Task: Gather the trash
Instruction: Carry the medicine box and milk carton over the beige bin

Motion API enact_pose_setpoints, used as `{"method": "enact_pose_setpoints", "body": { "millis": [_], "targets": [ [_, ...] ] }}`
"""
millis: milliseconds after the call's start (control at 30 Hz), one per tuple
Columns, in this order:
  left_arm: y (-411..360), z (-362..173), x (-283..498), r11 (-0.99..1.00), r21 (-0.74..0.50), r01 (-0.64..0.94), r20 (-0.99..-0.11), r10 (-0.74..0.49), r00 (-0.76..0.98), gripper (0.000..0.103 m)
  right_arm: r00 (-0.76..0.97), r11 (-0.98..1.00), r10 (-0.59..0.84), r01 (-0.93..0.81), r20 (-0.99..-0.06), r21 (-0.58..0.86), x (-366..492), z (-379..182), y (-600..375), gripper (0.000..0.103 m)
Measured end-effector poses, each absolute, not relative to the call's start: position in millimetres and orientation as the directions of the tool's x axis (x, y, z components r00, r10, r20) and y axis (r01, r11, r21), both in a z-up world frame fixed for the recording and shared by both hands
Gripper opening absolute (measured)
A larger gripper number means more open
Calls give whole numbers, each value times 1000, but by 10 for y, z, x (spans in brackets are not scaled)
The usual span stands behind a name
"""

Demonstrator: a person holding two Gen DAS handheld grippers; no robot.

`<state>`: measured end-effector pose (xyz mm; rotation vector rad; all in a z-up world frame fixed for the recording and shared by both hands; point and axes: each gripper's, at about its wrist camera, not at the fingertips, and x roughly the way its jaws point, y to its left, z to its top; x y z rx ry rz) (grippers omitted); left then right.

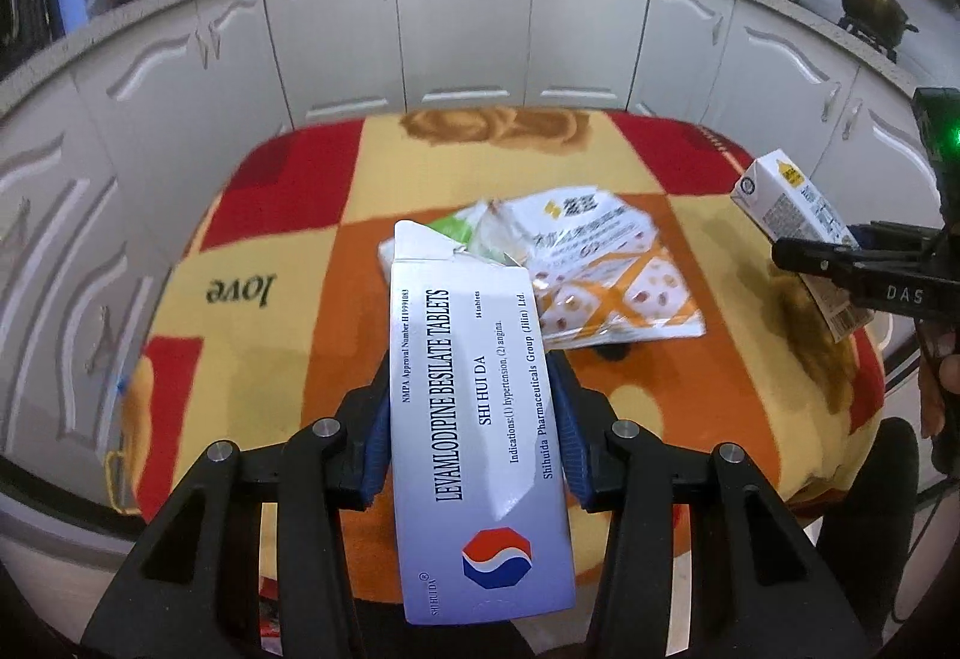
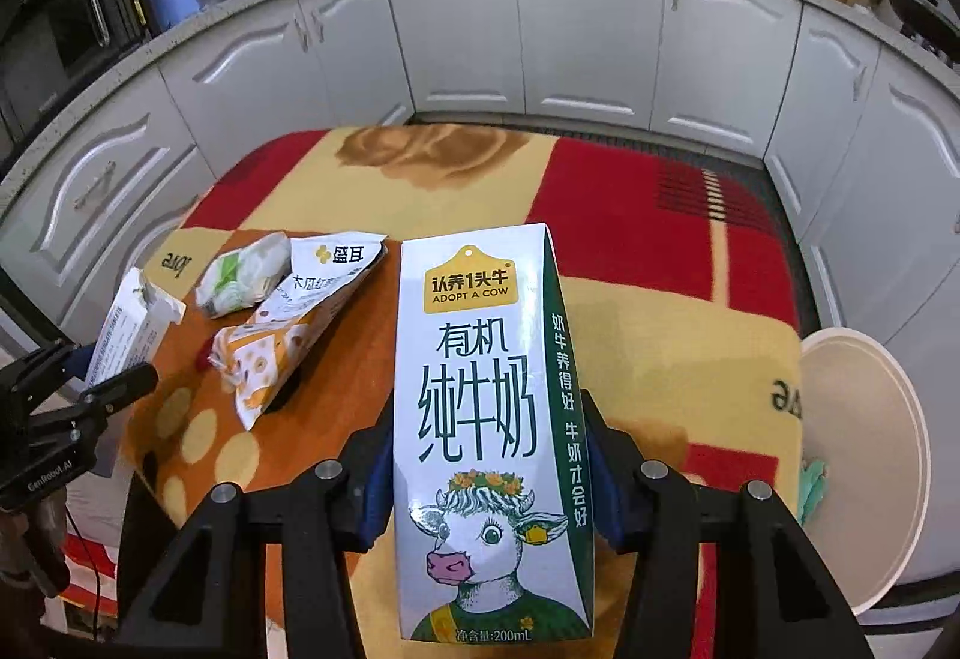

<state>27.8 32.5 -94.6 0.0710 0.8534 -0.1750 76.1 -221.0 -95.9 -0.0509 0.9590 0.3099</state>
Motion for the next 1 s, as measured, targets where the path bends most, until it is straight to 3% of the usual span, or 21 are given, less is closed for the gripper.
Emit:
{"method": "enact_pose_setpoints", "body": {
  "millis": [667,1000],
  "targets": [
    [-441,-580,292,945,29,326,-708,-210,674,44,625,983,150,-174,-766,51,437,-658,-2780,50],
    [-1045,-543,424,898,-14,439,-712,-317,626,44,650,998,48,-65,-759,7,348,-632,-3235,50]
  ]
}}
